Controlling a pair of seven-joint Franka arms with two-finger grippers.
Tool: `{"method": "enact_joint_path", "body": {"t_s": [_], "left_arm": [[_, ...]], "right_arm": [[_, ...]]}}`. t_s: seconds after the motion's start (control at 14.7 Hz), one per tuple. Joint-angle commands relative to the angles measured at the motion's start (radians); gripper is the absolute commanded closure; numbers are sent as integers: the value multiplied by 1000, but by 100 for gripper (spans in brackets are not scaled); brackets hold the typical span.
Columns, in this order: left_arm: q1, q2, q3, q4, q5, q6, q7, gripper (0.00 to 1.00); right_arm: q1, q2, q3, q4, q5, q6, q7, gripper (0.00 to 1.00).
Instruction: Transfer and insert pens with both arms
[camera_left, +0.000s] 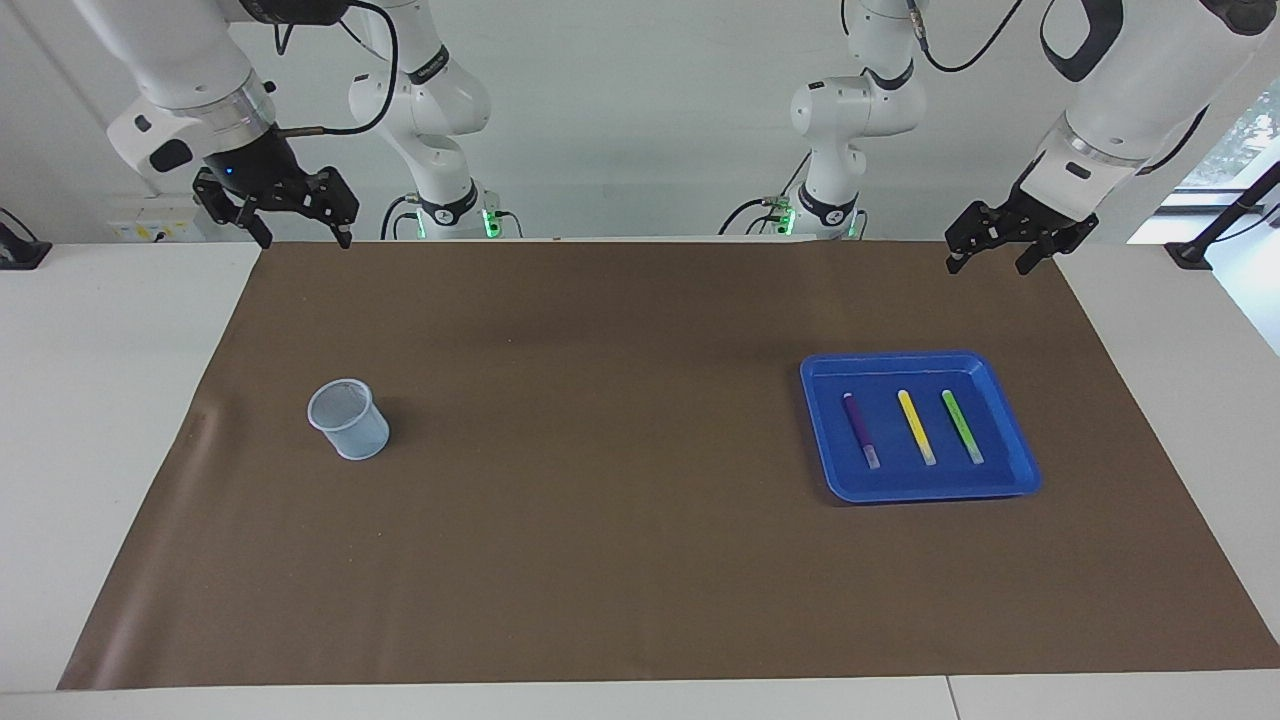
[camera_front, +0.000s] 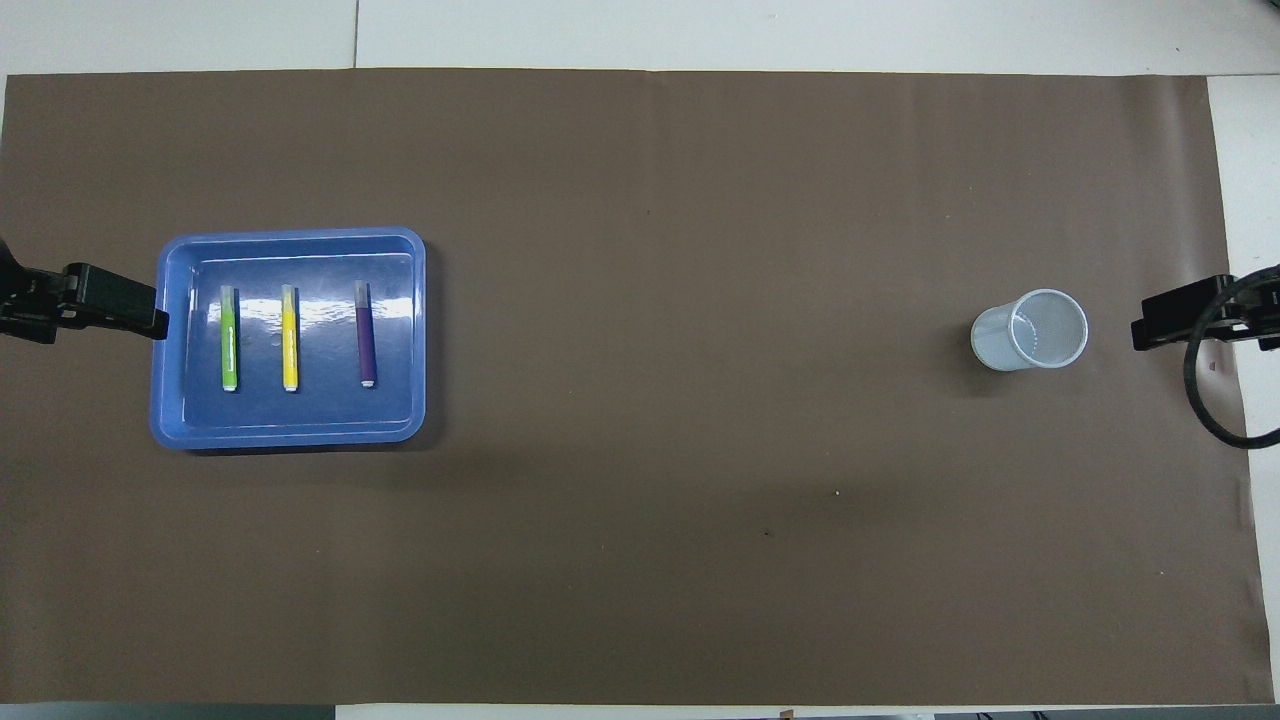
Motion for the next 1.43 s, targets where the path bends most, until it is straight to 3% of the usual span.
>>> {"method": "enact_joint_path", "body": {"t_s": [0.0,0.2,0.68,0.89,1.36], "left_arm": [[-3,-25,1,-24,19,10,5,0],[-2,-33,3,-50,19,19,-3,0],[-48,-30,-8,-305,19,396,-8,0],[-71,73,-8,-328,22,517,-14,0],[-74,192,-8,-447,52,797,-17,5]], "right_arm": [[-14,-6,5,-14,10,19,-29,0],[-13,-6,5,-14,10,17,-29,0],[-4,-19,9,-42,45,11,-33,0],[-34,-23,6,-63,177,17,-31,0],[-42,-63,5,-147,352,32,-25,0]]}}
